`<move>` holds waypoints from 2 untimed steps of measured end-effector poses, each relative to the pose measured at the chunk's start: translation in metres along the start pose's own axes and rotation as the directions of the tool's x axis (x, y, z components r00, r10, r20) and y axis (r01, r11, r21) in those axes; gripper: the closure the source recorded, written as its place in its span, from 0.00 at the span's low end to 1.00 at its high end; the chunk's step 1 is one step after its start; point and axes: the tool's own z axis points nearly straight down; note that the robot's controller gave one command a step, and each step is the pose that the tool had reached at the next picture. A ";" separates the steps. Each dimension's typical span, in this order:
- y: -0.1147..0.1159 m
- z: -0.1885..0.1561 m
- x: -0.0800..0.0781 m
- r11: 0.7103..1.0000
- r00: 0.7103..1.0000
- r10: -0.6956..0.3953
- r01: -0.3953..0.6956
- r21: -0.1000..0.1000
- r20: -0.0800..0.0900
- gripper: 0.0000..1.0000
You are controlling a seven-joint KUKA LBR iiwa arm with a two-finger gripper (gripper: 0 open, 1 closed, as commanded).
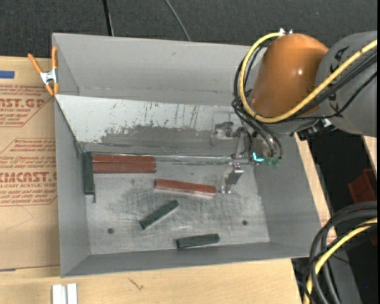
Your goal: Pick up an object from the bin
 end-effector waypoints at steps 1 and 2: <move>0.000 -0.004 -0.002 1.000 1.000 0.000 0.000 0.000 0.008 0.00; -0.002 0.052 0.004 1.000 1.000 -0.004 0.004 0.001 0.013 0.00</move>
Offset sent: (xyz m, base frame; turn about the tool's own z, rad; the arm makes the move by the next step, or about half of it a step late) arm -0.0170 -0.0049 -0.1385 -0.0099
